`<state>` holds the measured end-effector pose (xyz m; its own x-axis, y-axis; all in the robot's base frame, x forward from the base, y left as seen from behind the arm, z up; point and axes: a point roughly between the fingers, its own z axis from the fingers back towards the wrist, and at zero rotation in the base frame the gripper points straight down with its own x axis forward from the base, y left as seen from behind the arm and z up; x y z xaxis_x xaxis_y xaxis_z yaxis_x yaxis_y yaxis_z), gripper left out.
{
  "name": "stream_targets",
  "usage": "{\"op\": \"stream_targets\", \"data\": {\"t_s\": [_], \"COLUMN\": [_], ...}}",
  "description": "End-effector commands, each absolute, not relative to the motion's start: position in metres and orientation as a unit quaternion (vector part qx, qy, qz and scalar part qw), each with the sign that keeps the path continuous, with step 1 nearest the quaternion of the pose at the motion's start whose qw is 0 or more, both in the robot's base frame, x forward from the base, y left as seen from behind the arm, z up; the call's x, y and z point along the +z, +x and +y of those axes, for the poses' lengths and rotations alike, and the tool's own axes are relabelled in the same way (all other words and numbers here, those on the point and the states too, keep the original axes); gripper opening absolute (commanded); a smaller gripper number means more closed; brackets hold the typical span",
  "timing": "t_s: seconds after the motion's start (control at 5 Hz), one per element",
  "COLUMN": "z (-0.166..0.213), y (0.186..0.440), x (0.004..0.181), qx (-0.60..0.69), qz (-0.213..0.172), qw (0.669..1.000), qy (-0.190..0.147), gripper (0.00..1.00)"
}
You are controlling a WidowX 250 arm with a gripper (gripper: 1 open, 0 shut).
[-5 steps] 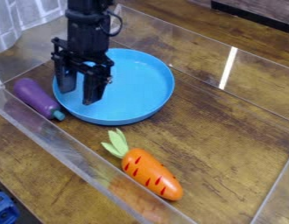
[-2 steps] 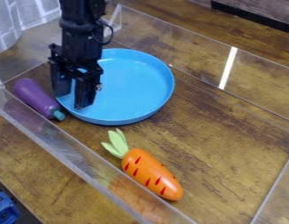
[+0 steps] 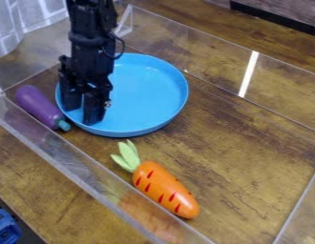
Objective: Remove the purple eggplant from the blue tray and put it on the table
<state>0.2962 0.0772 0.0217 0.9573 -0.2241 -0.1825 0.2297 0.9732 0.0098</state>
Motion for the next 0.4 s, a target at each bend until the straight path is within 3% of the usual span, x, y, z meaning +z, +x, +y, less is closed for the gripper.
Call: {"op": "stream_targets", "data": {"t_s": [0.0, 0.2], "z": [0.0885, 0.0898], "y": [0.3007, 0.3022], "x": [0.0253, 0.0231], "qx": [-0.111, -0.116], "qz": [0.078, 0.078], "qw": [0.99, 0.99], "qy": [0.024, 0.026], "gripper": [1.0, 1.0]}}
